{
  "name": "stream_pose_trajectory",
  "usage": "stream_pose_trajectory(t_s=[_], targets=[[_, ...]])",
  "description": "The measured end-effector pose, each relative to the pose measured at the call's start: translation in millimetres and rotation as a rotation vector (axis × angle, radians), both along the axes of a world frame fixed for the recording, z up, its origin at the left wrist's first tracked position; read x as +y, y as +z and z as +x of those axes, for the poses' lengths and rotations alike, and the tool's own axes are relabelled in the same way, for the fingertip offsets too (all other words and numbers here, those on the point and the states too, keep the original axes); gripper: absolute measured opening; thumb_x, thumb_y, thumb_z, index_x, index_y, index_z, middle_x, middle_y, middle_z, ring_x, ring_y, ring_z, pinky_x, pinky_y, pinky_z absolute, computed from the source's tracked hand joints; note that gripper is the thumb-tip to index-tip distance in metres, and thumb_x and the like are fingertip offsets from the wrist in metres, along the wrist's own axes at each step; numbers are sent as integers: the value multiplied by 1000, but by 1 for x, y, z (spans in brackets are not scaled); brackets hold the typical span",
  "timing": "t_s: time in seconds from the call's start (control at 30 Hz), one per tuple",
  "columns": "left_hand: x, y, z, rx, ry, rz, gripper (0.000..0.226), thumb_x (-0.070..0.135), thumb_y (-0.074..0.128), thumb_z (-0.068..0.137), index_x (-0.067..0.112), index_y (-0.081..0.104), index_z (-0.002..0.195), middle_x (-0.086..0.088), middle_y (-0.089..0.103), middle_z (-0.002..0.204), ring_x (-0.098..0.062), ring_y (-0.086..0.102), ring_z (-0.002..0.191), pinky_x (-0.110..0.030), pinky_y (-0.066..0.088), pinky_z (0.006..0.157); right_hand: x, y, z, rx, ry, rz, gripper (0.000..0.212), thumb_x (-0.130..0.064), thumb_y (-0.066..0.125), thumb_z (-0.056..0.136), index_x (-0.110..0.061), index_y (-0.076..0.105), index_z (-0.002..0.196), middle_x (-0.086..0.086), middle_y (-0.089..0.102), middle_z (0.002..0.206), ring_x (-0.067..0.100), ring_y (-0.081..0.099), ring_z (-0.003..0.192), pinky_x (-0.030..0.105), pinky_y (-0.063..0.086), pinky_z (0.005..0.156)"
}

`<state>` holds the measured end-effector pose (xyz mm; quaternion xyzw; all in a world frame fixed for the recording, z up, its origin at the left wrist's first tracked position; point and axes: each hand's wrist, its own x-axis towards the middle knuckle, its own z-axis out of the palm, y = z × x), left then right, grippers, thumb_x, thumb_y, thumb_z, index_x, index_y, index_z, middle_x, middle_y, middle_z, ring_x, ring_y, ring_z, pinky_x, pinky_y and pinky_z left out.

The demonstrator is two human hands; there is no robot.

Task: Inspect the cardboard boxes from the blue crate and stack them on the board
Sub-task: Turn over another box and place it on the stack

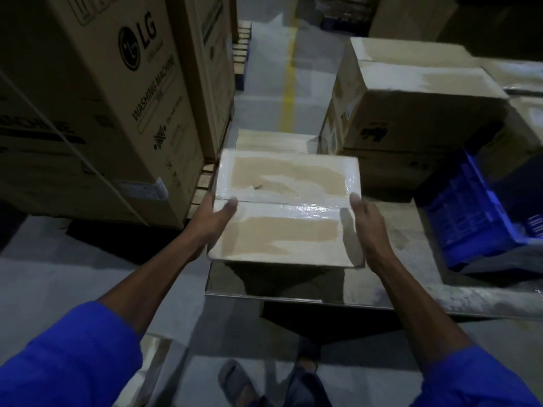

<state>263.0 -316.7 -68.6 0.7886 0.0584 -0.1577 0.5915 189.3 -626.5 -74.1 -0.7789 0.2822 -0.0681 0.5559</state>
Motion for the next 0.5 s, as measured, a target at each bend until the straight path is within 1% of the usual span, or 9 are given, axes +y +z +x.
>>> stream_pose_trajectory(t_s=[0.07, 0.1, 0.13, 0.2, 0.27, 0.33, 0.37, 0.43, 0.5], targets=[[5, 7, 5, 24, 100, -163, 85, 80, 57, 78, 22, 47, 140, -6, 67, 127, -29, 68, 111, -56, 57, 93, 0, 10, 2, -109, -49, 101, 49, -71, 44, 98, -29, 60, 115, 5, 68, 118, 27, 67, 106, 51, 55, 92], [6, 10, 8, 53, 132, -260, 90, 87, 52, 77, 23, 49, 141, -8, 67, 131, -32, 68, 116, -60, 55, 97, 1, 15, 4, -146, -80, 169, 47, -70, 42, 100, -29, 61, 116, 4, 68, 122, 23, 67, 108, 49, 54, 92], [6, 17, 9, 73, 147, -331, 89, 89, 45, 79, 24, 56, 139, -9, 69, 131, -32, 67, 119, -61, 53, 100, 0, 19, 5, -171, -104, 228, 52, -69, 39, 101, -28, 62, 122, 3, 68, 126, 20, 67, 111, 48, 55, 95], [7, 29, 5, 120, 213, -378, 81, 86, 28, 88, 25, 68, 124, -8, 71, 127, -30, 66, 120, -61, 51, 102, 1, 22, 4, -175, -118, 282, 74, -80, 36, 95, -25, 60, 138, 1, 67, 135, 21, 64, 120, 45, 55, 97], [10, 29, 4, 150, 232, -368, 82, 85, 22, 90, 24, 68, 117, -9, 71, 125, -31, 65, 120, -63, 49, 103, 1, 21, 0, -142, -131, 293, 92, -96, 40, 76, -29, 64, 134, 0, 69, 133, 21, 65, 119, 43, 56, 93], [12, 29, 3, 154, 191, -323, 84, 90, 27, 85, 23, 65, 118, -10, 70, 126, -33, 64, 121, -63, 47, 104, -1, 21, -4, -103, -130, 273, 93, -104, 47, 60, -35, 66, 120, -2, 70, 127, 18, 67, 113, 43, 57, 90], [13, 30, 4, 157, 160, -303, 85, 93, 33, 78, 25, 63, 119, -9, 70, 127, -33, 64, 121, -62, 48, 104, -4, 21, -4, -92, -123, 254, 87, -101, 51, 62, -36, 64, 119, -1, 69, 127, 20, 66, 114, 45, 57, 91], [13, 31, 11, 180, 125, -248, 91, 98, 53, 62, 30, 60, 123, -5, 70, 127, -31, 67, 117, -62, 51, 101, -8, 26, 0, -68, -101, 201, 72, -85, 55, 77, -32, 59, 126, 2, 64, 132, 25, 63, 118, 54, 56, 98], [9, 40, 18, 170, 94, -177, 77, 84, 70, 66, 31, 55, 119, -4, 69, 127, -28, 69, 112, -60, 53, 99, -13, 33, 9, -10, -44, 77, 68, -70, 60, 91, -24, 53, 140, 0, 58, 136, 25, 59, 120, 53, 54, 100]])
